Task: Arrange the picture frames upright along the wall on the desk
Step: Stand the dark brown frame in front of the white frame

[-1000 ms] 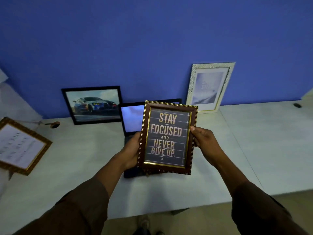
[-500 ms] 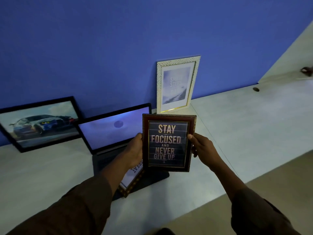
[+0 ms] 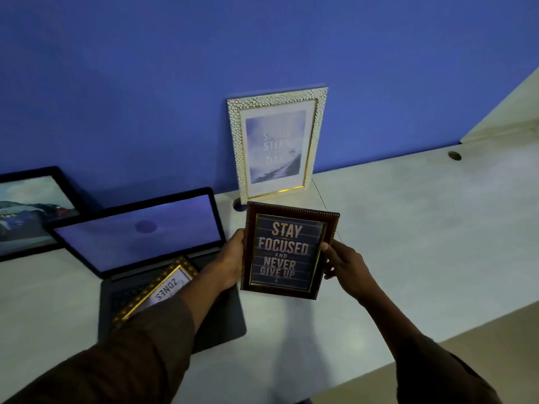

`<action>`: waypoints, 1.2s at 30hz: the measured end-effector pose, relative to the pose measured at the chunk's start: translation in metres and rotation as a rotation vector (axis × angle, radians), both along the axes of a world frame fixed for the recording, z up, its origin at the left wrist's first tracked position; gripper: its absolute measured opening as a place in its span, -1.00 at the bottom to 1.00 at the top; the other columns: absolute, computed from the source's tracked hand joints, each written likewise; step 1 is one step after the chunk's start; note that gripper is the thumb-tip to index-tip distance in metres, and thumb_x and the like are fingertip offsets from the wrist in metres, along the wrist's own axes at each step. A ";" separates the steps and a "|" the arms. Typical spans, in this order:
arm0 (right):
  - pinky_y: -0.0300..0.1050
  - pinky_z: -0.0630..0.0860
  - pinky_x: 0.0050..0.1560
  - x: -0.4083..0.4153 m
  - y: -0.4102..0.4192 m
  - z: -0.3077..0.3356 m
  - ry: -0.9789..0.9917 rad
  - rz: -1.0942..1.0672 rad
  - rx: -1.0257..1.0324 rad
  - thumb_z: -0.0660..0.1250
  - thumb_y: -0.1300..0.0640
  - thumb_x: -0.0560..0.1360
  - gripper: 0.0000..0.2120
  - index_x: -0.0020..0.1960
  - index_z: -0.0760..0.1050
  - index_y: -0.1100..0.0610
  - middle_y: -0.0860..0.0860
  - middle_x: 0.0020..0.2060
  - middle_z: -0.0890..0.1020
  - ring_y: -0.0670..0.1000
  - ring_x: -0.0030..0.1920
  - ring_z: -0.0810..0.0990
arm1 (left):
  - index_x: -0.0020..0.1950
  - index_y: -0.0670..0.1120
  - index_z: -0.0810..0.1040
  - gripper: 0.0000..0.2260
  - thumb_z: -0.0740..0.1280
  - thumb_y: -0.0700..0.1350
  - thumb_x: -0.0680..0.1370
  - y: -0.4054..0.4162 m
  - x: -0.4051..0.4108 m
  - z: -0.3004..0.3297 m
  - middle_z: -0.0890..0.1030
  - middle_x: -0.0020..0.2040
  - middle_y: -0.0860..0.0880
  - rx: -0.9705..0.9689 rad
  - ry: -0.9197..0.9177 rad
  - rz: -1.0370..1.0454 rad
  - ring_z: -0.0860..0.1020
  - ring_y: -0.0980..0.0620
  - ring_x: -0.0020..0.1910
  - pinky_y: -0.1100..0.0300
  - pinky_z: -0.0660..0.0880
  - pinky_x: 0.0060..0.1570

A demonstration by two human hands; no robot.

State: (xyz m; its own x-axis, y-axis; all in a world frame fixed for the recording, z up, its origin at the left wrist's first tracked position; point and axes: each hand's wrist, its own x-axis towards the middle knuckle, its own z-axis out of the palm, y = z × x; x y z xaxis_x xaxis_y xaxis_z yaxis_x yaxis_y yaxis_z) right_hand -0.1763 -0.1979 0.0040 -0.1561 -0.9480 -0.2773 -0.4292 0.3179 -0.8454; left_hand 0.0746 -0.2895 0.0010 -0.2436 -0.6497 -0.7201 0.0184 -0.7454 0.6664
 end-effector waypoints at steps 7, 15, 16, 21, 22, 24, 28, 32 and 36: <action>-0.09 0.68 -0.17 -0.059 -0.033 -0.022 -0.029 0.053 0.054 0.15 -0.08 0.69 -0.68 0.25 0.58 0.04 0.02 -0.15 0.71 -0.01 -0.27 0.70 | -0.02 -0.08 0.58 -0.60 0.05 0.11 0.69 -0.011 -0.057 -0.023 0.71 -0.10 -0.13 0.029 -0.002 0.061 0.68 -0.09 -0.12 0.07 0.54 -0.15; -0.24 0.67 -0.08 -0.084 -0.057 -0.039 -0.086 0.084 0.053 0.12 -0.10 0.69 -0.65 0.34 0.51 0.01 -0.04 0.02 0.73 -0.13 -0.08 0.74 | -0.02 0.02 0.61 -0.61 0.05 0.14 0.69 -0.023 -0.089 -0.041 0.76 -0.20 0.04 -0.025 -0.019 0.175 0.73 0.05 -0.25 0.08 0.55 -0.16; -0.26 0.66 -0.07 -0.085 -0.060 -0.040 -0.091 0.093 0.049 0.11 -0.09 0.70 -0.65 0.35 0.50 0.01 -0.04 0.04 0.73 -0.12 -0.06 0.74 | -0.02 0.02 0.61 -0.60 0.04 0.14 0.69 -0.024 -0.090 -0.042 0.77 -0.19 0.03 -0.027 -0.012 0.189 0.74 0.05 -0.25 0.08 0.55 -0.15; -0.32 0.63 -0.04 -0.087 -0.077 -0.039 -0.067 0.150 0.041 0.07 -0.09 0.70 -0.62 0.41 0.45 0.03 -0.04 0.13 0.69 -0.07 0.04 0.71 | -0.01 0.01 0.63 -0.58 0.02 0.13 0.70 -0.025 -0.094 -0.043 0.77 -0.15 0.03 -0.030 -0.010 0.250 0.74 0.01 -0.18 0.07 0.55 -0.13; -0.33 0.62 -0.03 -0.087 -0.080 -0.039 -0.065 0.155 0.046 0.07 -0.09 0.70 -0.62 0.41 0.45 0.03 -0.03 0.14 0.69 -0.05 0.06 0.70 | 0.00 0.02 0.64 -0.57 0.02 0.14 0.70 -0.025 -0.094 -0.044 0.77 -0.12 0.02 -0.030 -0.008 0.256 0.74 -0.02 -0.12 0.07 0.56 -0.11; -0.38 0.61 -0.04 -0.086 -0.083 -0.039 -0.062 0.165 0.057 0.06 -0.08 0.70 -0.61 0.42 0.44 0.05 -0.03 0.16 0.68 -0.03 0.10 0.68 | 0.03 0.03 0.65 -0.57 0.02 0.16 0.69 -0.023 -0.093 -0.047 0.77 -0.07 0.01 -0.028 -0.004 0.263 0.73 -0.04 -0.06 0.06 0.57 -0.10; -0.31 0.61 0.04 -0.084 -0.083 -0.038 -0.035 0.165 0.067 0.05 -0.09 0.70 -0.60 0.42 0.43 0.05 -0.04 0.16 0.66 -0.02 0.10 0.66 | 0.09 0.04 0.65 -0.56 0.02 0.19 0.69 -0.021 -0.093 -0.047 0.77 -0.04 0.04 -0.042 0.019 0.262 0.74 -0.01 -0.06 0.07 0.58 -0.12; -0.34 0.56 -0.02 -0.079 -0.080 -0.036 0.018 0.148 0.079 0.07 -0.08 0.70 -0.60 0.43 0.40 0.07 -0.04 0.16 0.64 0.04 0.12 0.66 | 0.08 0.04 0.64 -0.57 0.01 0.18 0.69 -0.019 -0.094 -0.048 0.77 -0.08 0.05 -0.055 0.015 0.251 0.75 0.04 -0.14 0.07 0.57 -0.12; 0.01 0.64 0.09 -0.071 -0.067 -0.029 0.101 0.043 0.047 0.15 -0.17 0.66 -0.52 0.48 0.34 0.06 0.08 0.25 0.63 0.12 0.18 0.65 | 0.05 0.10 0.65 -0.52 -0.02 0.26 0.67 -0.010 -0.090 -0.041 0.76 -0.04 0.05 -0.051 -0.037 0.248 0.73 0.03 -0.10 0.05 0.57 0.03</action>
State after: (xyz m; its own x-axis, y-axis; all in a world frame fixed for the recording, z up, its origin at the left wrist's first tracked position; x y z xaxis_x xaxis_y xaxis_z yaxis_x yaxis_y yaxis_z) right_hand -0.2475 -0.2651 -0.0252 -0.1446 -0.9409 -0.3062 -0.5256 0.3352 -0.7819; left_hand -0.0151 -0.2991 -0.0395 -0.0463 -0.7222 -0.6902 0.1707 -0.6865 0.7068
